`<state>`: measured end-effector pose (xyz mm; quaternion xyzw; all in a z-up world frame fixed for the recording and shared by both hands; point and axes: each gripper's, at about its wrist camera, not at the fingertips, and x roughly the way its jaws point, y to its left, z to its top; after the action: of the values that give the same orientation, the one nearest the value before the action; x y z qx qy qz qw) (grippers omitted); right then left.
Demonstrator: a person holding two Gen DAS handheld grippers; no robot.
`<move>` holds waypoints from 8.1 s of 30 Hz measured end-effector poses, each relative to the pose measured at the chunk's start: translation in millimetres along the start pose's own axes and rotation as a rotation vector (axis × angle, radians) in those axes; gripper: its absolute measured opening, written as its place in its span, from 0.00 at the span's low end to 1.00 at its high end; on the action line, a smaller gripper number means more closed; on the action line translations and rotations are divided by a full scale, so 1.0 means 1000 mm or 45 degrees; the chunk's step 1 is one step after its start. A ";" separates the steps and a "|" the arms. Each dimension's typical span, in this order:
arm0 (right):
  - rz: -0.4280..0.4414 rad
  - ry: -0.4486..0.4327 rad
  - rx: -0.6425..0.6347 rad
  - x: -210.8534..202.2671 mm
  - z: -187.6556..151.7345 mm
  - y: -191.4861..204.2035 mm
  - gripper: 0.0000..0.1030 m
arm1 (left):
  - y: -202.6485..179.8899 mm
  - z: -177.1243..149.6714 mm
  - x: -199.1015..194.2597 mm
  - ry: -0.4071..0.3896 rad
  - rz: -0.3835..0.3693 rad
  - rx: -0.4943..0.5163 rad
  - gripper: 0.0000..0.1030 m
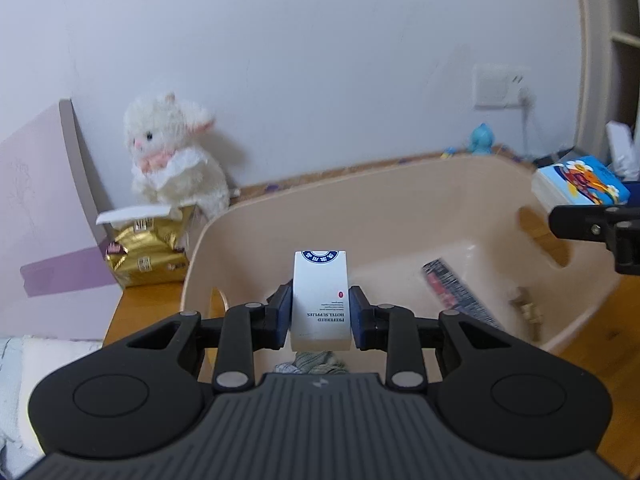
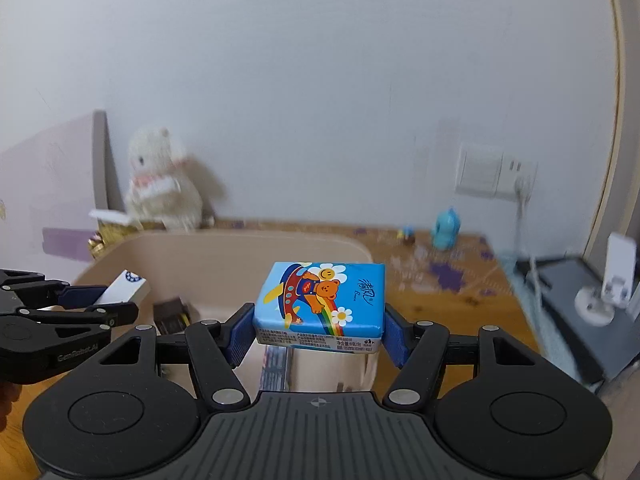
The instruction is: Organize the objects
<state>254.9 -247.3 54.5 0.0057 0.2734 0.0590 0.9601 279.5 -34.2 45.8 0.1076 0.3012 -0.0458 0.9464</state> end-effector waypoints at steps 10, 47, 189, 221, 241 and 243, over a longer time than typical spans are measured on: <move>-0.104 0.071 -0.145 0.029 -0.005 0.011 0.60 | 0.002 -0.006 0.041 0.221 0.007 -0.047 0.33; 0.009 0.019 -0.156 -0.096 -0.086 0.032 1.00 | 0.004 -0.096 -0.103 0.011 0.035 -0.048 0.84; -0.018 0.127 -0.107 0.018 -0.001 0.028 1.00 | 0.000 0.008 0.009 0.140 0.063 0.067 0.88; 0.037 -0.113 -0.047 -0.123 -0.028 0.036 1.00 | 0.003 -0.035 -0.124 -0.107 0.042 -0.090 0.94; 0.044 -0.110 0.017 -0.191 -0.085 0.038 1.00 | 0.006 -0.095 -0.204 -0.137 0.047 -0.162 0.94; 0.049 -0.104 0.024 -0.196 -0.091 0.039 1.00 | 0.004 -0.100 -0.209 -0.137 0.040 -0.172 0.94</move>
<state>37.7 -233.7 81.8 0.0223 0.2343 0.0746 0.9690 53.7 -3.2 88.8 0.0457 0.2506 -0.0164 0.9669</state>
